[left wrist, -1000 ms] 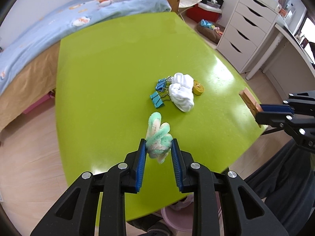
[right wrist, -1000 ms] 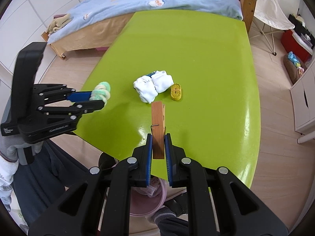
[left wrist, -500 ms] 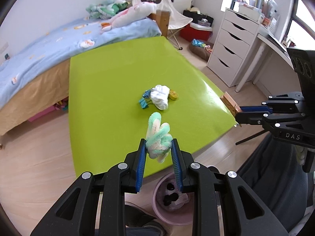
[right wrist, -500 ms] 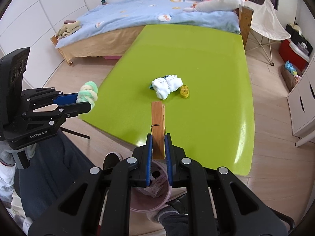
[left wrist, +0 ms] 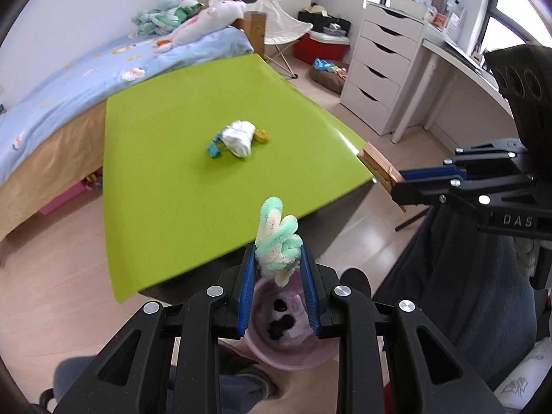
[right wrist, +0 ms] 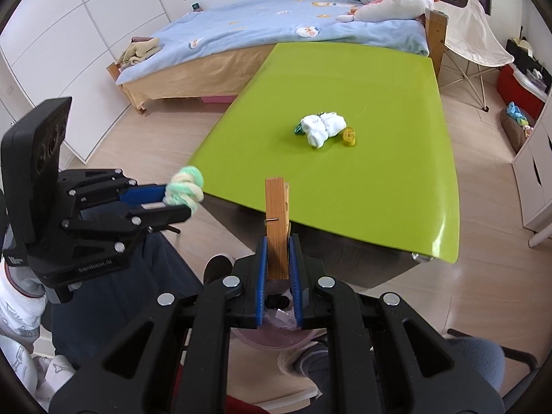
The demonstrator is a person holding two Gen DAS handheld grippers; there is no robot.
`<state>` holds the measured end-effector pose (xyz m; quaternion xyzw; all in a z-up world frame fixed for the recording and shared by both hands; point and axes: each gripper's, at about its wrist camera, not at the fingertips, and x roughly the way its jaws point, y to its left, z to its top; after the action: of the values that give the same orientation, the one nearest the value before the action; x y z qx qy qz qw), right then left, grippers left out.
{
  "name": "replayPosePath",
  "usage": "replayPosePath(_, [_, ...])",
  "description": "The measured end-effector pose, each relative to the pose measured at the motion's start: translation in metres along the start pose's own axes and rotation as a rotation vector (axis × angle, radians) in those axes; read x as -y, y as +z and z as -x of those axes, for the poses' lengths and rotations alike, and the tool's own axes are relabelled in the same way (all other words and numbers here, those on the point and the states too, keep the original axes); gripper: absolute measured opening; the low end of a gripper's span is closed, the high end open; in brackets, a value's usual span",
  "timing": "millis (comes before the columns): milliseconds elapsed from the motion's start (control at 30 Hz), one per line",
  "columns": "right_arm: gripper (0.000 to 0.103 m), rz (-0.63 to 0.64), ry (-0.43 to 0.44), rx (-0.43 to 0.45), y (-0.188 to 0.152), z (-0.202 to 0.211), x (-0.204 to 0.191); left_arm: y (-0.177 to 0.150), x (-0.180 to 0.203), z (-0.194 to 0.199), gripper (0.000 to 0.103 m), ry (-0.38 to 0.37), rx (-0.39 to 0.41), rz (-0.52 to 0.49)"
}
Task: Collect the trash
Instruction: 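Carry the scrunchie and clothespin over the pink wastebasket and open both grippers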
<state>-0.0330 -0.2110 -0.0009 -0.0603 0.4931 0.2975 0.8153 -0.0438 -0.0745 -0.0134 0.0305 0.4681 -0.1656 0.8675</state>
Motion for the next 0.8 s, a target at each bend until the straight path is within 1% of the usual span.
replayPosePath(200, [0.012,0.000,-0.004,-0.001,-0.010,0.006,-0.001,-0.008,0.011,-0.001,0.026,-0.030,-0.017,-0.013])
replayPosePath(267, [0.012,-0.002,-0.003,0.002,-0.013,0.008,-0.002,-0.009,0.014,0.000,0.028,-0.041,-0.021,-0.015])
replayPosePath(333, [0.012,-0.003,0.000,0.003,-0.014,0.009,-0.002,-0.009,0.016,0.000,0.032,-0.052,-0.023,-0.022])
replayPosePath(367, [0.012,-0.004,0.001,0.002,-0.016,0.009,-0.002,-0.010,0.016,0.000,0.036,-0.055,-0.025,-0.025])
replayPosePath(400, [0.012,-0.005,0.003,0.002,-0.016,0.009,-0.002,-0.010,0.016,-0.001,0.048,-0.056,-0.025,-0.026])
replayPosePath(433, [0.012,-0.005,0.004,0.003,-0.016,0.009,-0.003,-0.011,0.016,0.000,0.064,-0.055,-0.021,-0.021])
replayPosePath(467, [0.012,-0.005,0.005,0.003,-0.016,0.010,-0.002,-0.011,0.015,-0.001,0.069,-0.059,-0.016,-0.010])
replayPosePath(533, [0.012,-0.006,0.008,0.003,-0.016,0.010,-0.002,-0.012,0.012,-0.002,0.086,-0.063,-0.015,0.007])
replayPosePath(667, [0.012,-0.003,0.017,0.004,-0.018,0.011,-0.002,-0.012,0.005,0.000,0.095,-0.048,-0.008,0.039])
replayPosePath(800, [0.012,0.000,0.024,-0.004,-0.020,0.008,-0.005,-0.011,0.000,0.002,0.095,-0.042,-0.002,0.055])
